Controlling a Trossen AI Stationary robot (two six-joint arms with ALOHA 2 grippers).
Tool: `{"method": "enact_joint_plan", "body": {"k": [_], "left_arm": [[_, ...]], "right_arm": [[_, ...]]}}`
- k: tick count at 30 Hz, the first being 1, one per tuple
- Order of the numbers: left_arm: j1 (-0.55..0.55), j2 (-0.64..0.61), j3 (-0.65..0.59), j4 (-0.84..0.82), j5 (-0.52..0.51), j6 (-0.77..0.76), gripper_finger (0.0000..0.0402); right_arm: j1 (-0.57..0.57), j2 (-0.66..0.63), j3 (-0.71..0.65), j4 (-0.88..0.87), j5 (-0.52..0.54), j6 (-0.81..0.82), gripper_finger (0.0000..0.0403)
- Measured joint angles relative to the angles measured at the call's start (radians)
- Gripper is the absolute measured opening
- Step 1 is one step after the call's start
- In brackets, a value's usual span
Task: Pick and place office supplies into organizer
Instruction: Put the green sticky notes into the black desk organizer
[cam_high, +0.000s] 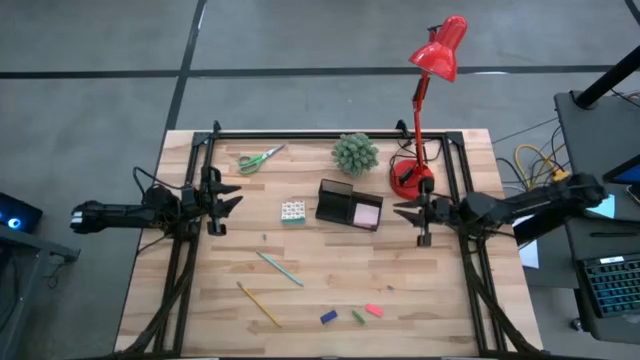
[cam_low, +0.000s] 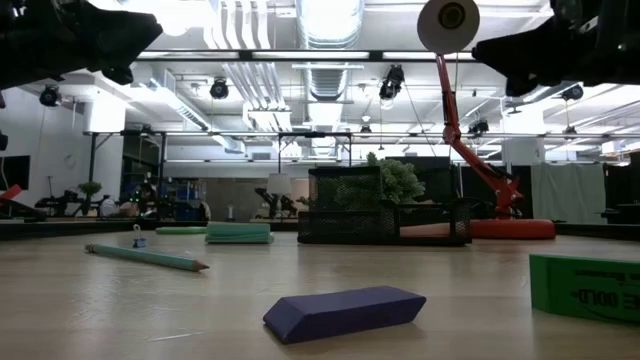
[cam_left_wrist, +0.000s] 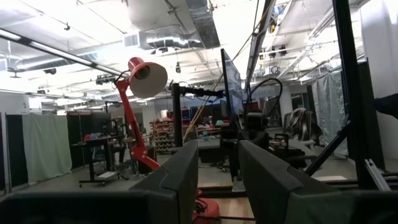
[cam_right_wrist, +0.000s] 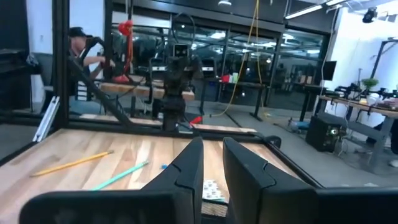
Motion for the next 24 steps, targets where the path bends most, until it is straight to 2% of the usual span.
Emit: {"method": "enact_joint_plan", "body": {"k": [3, 5, 9, 13, 17, 24], "left_arm": [[0.000, 0.000, 0.000, 0.000, 0.000, 0.000, 0.0105], [0.000, 0.000, 0.000, 0.000, 0.000, 0.000, 0.0105], [0.000, 0.007, 0.000, -0.001, 0.000, 0.000, 0.0105], [0.000, 0.026, 0.000, 0.000, 0.007, -0.045, 0.0105], [-0.001, 0.060, 0.001, 0.000, 0.044, -0.035, 0.0105], [-0.001, 0.176, 0.022, 0.024, 0.037, 0.070, 0.0105]], "right_arm": [[-0.017, -0.074, -0.003, -0.064, -0.088, -0.008, 0.0052], [-0.016, -0.136, -0.003, -0.129, -0.106, -0.025, 0.0052], [-0.016, -0.249, -0.004, -0.253, -0.041, -0.035, 0.0052], [-0.016, -0.315, -0.004, -0.242, -0.025, -0.053, 0.0052], [-0.016, -0.350, -0.004, -0.223, -0.024, -0.125, 0.0052], [-0.016, -0.369, 0.042, -0.232, -0.021, -0.198, 0.0052]]}}
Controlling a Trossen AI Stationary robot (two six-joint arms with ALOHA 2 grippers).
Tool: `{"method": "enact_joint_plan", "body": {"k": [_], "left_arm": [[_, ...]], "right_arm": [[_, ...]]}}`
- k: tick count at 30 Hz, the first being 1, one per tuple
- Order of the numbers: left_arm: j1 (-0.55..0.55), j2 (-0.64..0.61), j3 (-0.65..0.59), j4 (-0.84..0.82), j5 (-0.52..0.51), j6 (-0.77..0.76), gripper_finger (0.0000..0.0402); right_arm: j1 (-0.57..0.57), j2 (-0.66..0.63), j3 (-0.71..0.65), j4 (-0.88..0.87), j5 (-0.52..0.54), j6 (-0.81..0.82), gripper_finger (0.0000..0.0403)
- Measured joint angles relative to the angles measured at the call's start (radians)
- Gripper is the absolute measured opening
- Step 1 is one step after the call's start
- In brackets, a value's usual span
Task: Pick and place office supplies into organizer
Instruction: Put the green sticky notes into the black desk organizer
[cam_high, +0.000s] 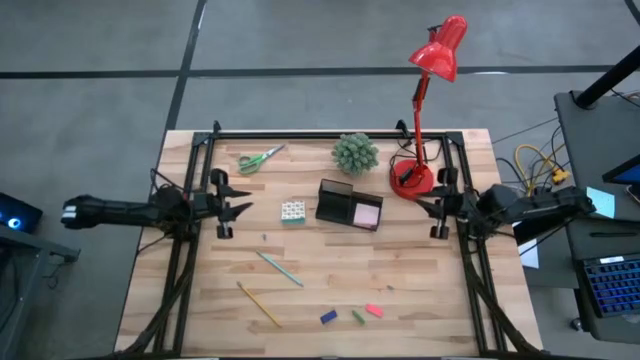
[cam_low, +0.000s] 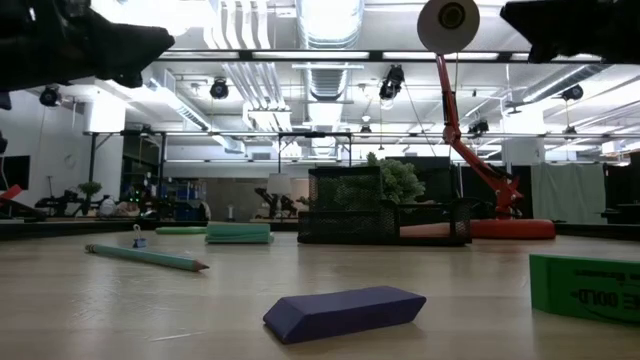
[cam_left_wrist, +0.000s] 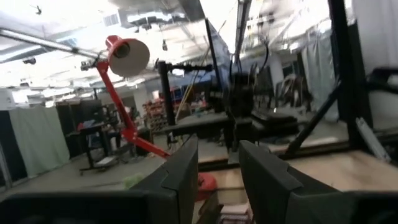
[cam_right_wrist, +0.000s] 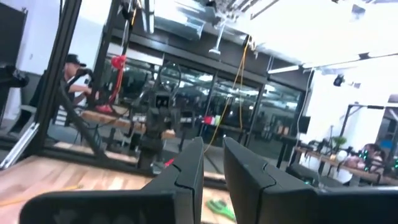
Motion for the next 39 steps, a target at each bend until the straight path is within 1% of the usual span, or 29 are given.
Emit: {"method": "enact_joint_plan", "body": {"k": [4, 6, 8, 14, 16, 19, 23, 26, 32, 35, 39], "left_arm": [[0.000, 0.092, 0.043, 0.005, -0.007, 0.036, 0.0105], [0.000, 0.149, 0.067, 0.001, -0.031, 0.057, 0.0105], [0.000, 0.227, 0.104, 0.004, -0.062, 0.055, 0.0105], [0.001, 0.446, 0.235, 0.001, -0.062, 0.052, 0.0108], [0.001, 0.519, 0.282, -0.021, -0.062, 0.047, 0.0121], [0.001, 0.615, 0.362, -0.008, -0.068, 0.044, 0.0161], [0.001, 0.723, 0.453, -0.117, -0.081, 0.043, 0.0219], [0.001, 0.789, 0.520, -0.198, -0.081, -0.020, 0.0240], [0.001, 0.905, 0.635, -0.447, -0.081, -0.129, 0.0244], [-0.004, 0.957, 0.672, -0.557, -0.081, -0.183, 0.0244], [-0.012, 1.026, 0.715, -0.686, -0.081, -0.205, 0.0244]], "right_arm": [[0.000, 0.010, 0.046, -0.117, 0.000, -0.011, 0.0052], [0.000, 0.021, 0.066, -0.172, 0.000, -0.016, 0.0052], [0.000, 0.034, 0.075, -0.186, 0.000, -0.011, 0.0052], [0.000, 0.055, 0.096, -0.186, 0.000, -0.021, 0.0052], [0.000, 0.058, 0.103, -0.185, 0.000, -0.027, 0.0052], [0.000, 0.059, 0.106, -0.187, 0.000, -0.030, 0.0052], [0.000, 0.058, 0.120, -0.227, 0.000, -0.030, 0.0052], [0.000, 0.058, 0.122, -0.240, 0.000, -0.030, 0.0052], [0.000, 0.059, 0.122, -0.241, 0.000, -0.040, 0.0052], [0.000, 0.059, 0.122, -0.258, 0.000, -0.041, 0.0052], [0.000, 0.058, 0.122, -0.266, 0.000, -0.051, 0.0052]]}}
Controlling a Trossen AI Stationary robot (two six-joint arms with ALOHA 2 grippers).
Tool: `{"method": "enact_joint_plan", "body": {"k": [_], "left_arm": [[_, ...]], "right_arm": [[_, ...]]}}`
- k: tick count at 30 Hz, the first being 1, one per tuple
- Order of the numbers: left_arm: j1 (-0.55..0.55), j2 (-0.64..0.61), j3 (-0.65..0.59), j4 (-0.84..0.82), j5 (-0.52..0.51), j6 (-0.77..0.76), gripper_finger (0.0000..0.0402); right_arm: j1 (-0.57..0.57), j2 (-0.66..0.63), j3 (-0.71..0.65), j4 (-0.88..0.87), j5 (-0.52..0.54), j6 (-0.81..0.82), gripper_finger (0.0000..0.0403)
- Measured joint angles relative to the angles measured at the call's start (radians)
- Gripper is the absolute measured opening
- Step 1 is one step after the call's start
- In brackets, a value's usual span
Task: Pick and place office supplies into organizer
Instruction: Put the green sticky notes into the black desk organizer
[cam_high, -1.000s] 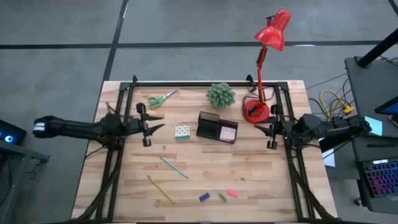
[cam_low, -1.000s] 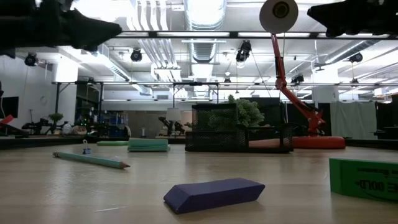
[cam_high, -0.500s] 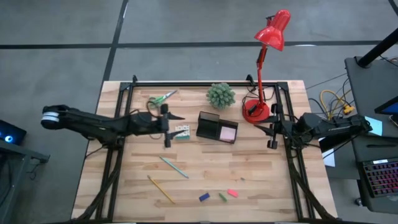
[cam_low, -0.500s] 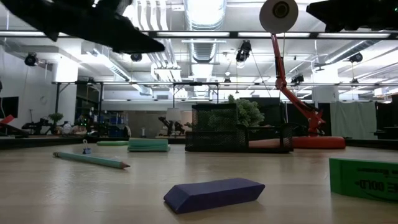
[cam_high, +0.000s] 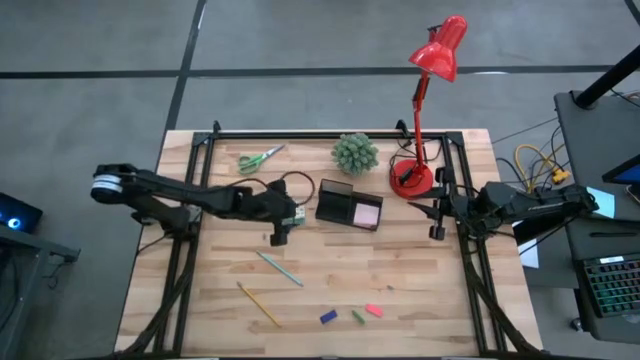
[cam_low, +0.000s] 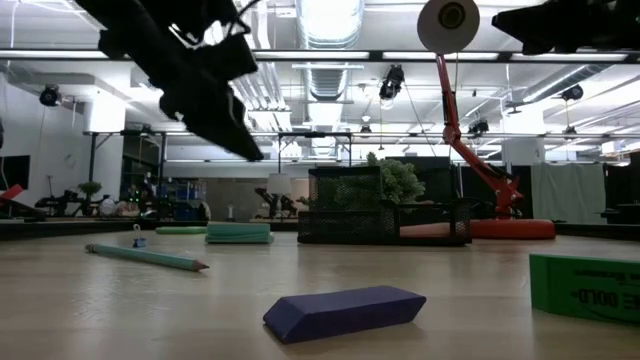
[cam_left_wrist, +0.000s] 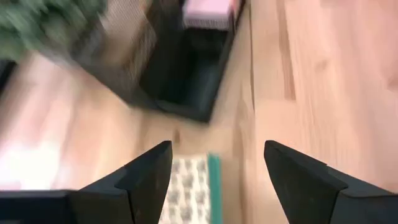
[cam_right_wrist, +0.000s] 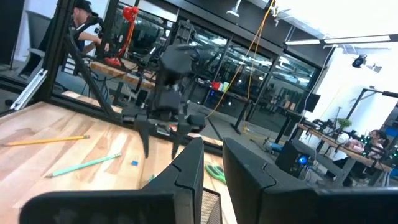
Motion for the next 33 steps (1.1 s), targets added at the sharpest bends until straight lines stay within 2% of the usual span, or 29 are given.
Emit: {"method": "enact_joint_plan", "body": {"k": [8, 14, 17, 33], "left_arm": [[-0.001, 0.121, 0.020, -0.056, -0.009, -0.031, 0.0244], [-0.001, 0.173, 0.019, -0.105, -0.112, -0.031, 0.0244], [0.000, 0.198, 0.019, -0.118, -0.132, -0.031, 0.0245], [0.001, 0.234, 0.019, -0.118, -0.191, -0.031, 0.0245]], "right_arm": [[0.000, 0.000, 0.000, -0.010, 0.000, 0.000, 0.0052], [0.000, 0.000, -0.001, -0.012, 0.000, -0.001, 0.0052], [0.000, 0.000, -0.001, -0.015, 0.000, 0.000, 0.0052], [0.000, 0.000, -0.001, -0.018, 0.000, 0.002, 0.0052]]}}
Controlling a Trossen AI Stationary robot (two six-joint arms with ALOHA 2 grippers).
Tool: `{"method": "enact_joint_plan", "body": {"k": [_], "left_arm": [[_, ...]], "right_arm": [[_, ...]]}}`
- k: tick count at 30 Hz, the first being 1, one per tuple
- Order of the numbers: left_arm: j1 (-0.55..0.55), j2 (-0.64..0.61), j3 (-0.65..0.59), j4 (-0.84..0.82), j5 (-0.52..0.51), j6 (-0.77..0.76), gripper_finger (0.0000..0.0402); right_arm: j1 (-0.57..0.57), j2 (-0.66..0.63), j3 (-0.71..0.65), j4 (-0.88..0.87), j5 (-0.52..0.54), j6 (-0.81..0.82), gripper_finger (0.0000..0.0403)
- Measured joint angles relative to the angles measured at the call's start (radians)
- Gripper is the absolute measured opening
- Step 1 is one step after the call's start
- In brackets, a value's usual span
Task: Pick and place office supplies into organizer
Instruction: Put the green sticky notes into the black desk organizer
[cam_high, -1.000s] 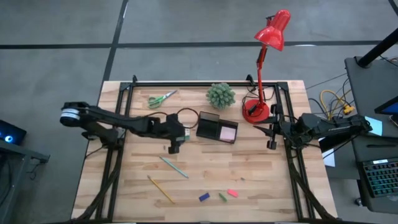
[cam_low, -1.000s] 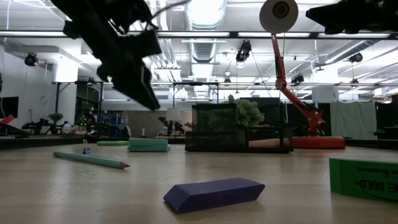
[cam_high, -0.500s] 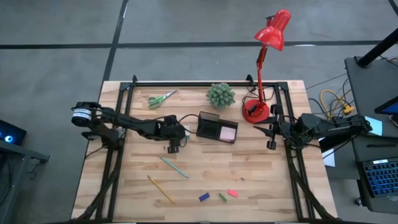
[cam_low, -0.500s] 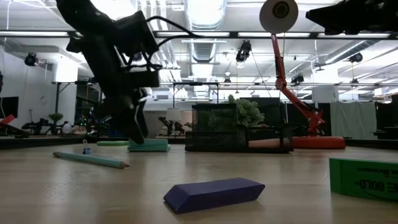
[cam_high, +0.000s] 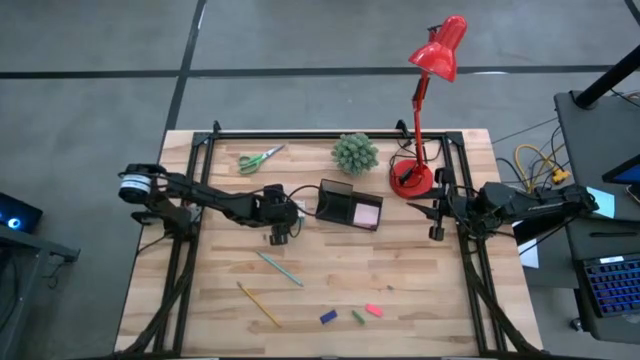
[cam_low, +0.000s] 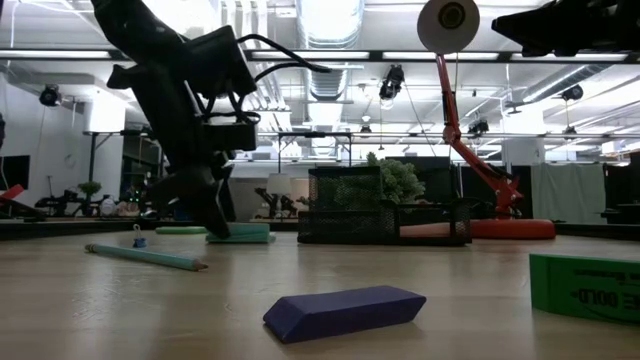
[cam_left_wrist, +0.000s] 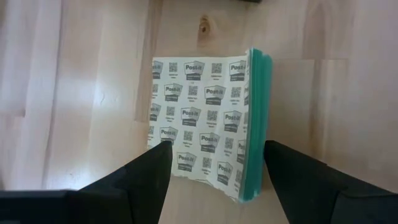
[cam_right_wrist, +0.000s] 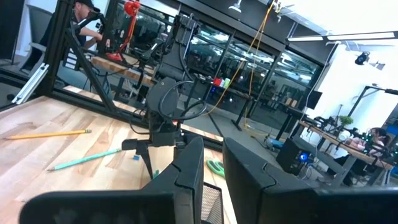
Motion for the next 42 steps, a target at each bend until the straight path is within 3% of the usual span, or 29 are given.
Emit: {"method": "enact_joint_plan", "body": {"k": [18, 42], "left_arm": [[0.000, 0.024, 0.001, 0.002, 0.009, 0.000, 0.0238], [0.001, 0.028, -0.002, -0.002, 0.022, 0.010, 0.0068]], "right_arm": [[0.000, 0.000, 0.000, 0.000, 0.000, 0.000, 0.0052], [0.000, 0.000, 0.000, 0.000, 0.000, -0.002, 0.0052]]}}
